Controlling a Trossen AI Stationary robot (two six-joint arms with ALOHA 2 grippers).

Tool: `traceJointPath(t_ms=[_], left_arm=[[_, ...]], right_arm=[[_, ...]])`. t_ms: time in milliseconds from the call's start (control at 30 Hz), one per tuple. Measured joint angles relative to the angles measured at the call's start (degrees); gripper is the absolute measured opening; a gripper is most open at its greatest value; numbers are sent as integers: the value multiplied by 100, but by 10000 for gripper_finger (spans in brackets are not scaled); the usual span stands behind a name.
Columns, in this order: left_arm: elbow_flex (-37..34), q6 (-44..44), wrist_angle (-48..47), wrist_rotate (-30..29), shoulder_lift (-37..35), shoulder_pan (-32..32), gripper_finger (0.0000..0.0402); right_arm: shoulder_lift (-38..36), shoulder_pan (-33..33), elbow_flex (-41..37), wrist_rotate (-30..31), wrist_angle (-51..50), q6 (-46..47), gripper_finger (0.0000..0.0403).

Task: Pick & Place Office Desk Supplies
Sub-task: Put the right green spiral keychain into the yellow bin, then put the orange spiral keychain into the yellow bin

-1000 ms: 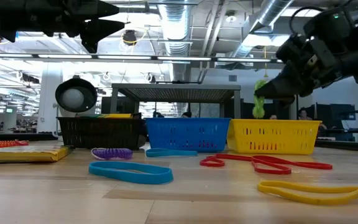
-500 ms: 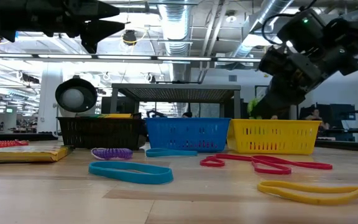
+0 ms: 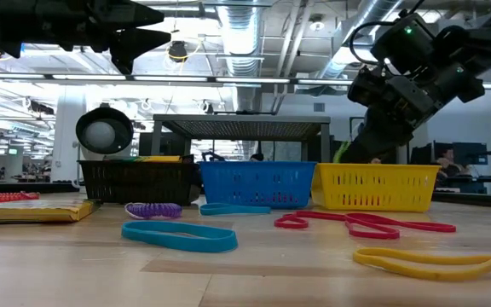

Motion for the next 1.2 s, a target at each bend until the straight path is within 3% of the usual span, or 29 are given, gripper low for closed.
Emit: traceJointPath(t_ms=[567, 767, 1033, 1200], left_arm=[[2, 63, 0, -87, -2, -2, 185], [2, 65, 51, -120, -2, 0, 185], [4, 65, 581, -122, -3, -2, 186], [4, 65, 617, -122, -4, 0, 186]], right_arm=[[-235, -310, 0, -572, 59, 2, 184], [-1161, -361, 0, -572, 66, 2, 200], [-2693, -214, 0, -590, 241, 20, 195], [-3283, -85, 0, -590, 231, 21, 194]])
